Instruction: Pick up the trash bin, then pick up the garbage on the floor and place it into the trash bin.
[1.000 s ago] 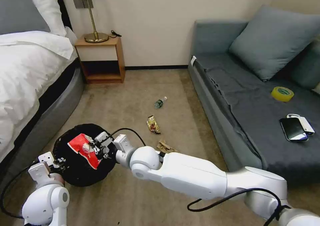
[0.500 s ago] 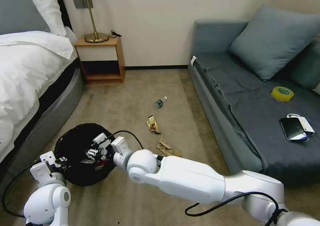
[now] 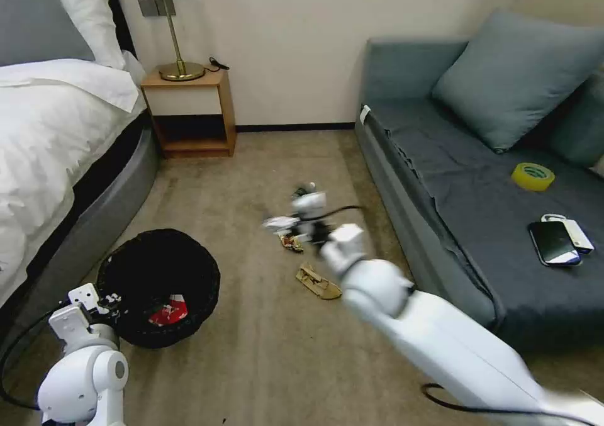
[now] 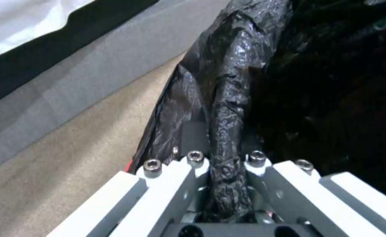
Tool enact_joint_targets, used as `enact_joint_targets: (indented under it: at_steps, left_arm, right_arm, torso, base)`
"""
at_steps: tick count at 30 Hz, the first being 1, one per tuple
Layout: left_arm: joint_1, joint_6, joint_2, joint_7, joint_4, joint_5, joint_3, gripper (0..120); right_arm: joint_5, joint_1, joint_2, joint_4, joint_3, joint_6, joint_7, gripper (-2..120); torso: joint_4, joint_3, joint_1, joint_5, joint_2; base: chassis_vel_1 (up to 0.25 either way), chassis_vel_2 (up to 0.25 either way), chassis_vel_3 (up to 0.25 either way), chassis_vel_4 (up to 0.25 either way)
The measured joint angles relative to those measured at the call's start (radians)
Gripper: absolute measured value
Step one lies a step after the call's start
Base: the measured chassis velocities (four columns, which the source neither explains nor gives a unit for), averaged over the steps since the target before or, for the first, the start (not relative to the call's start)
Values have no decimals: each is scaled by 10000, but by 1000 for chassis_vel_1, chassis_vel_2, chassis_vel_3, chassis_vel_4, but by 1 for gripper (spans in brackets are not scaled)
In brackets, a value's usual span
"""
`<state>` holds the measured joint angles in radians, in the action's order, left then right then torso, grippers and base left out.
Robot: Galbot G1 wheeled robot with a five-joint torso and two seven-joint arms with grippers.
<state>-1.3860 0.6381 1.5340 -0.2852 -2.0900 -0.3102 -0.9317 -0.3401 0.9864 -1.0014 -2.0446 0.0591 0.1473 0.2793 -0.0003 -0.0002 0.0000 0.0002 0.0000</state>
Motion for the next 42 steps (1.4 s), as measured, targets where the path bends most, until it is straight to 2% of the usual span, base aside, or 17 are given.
enact_joint_targets:
  at_steps: [1,3,6,7,9,11,14,25,42]
  left_arm:
    - [0,-7,-1,12,-6,-6,-22,2]
    - [0,-13,-3,15,-9,-11,-38,2]
    - [1,-31,-35,16,-44,-54,-135,2]
    - [1,-31,-35,16,-44,-54,-135,2]
    - [-28,-34,-57,17,-123,-128,-172,2]
    - [-55,-35,-58,18,-155,-158,-179,2]
    - [-94,-35,-50,15,-220,-168,-182,2]
    - [-204,-36,6,4,-394,-188,-213,2]
    - [-216,-89,39,-1,-353,-197,-236,2]
  right_arm:
    - [242,613,-125,-338,668,54,50,100]
    - [356,913,-212,-509,972,70,65,100]
    - [1121,2855,-1314,-1531,2300,69,116,100]
    - [1121,2855,-1314,-1531,2300,69,116,100]
    - [1521,4010,-2356,-2007,2641,5,41,100]
    - [1894,4493,-2907,-2052,2663,-237,-146,100]
    - [2211,4690,-3220,-1948,2597,-567,-347,100]
    - [2268,4584,-3155,-1763,2328,-714,-541,100]
    - [2176,4209,-2968,-1303,2051,-760,-550,100]
  torso:
    - [1,0,0,1,0]
    - [1,1,0,1,0]
    - [3,0,0,1,0]
    - [3,0,0,1,0]
    - [1,-1,-1,-3,0]
    - [2,0,-1,-2,0]
    - [4,0,-1,-4,0]
    - [5,0,-2,-2,0]
    - [2,5,2,-5,-1]
  base:
    - [0,0,0,0]
    - [0,0,0,0]
    - [0,0,0,0]
    - [0,0,0,0]
    - [0,0,0,0]
    - [0,0,0,0]
    - [0,0,0,0]
    - [-50,45,43,-43]
    - [-218,225,218,-211]
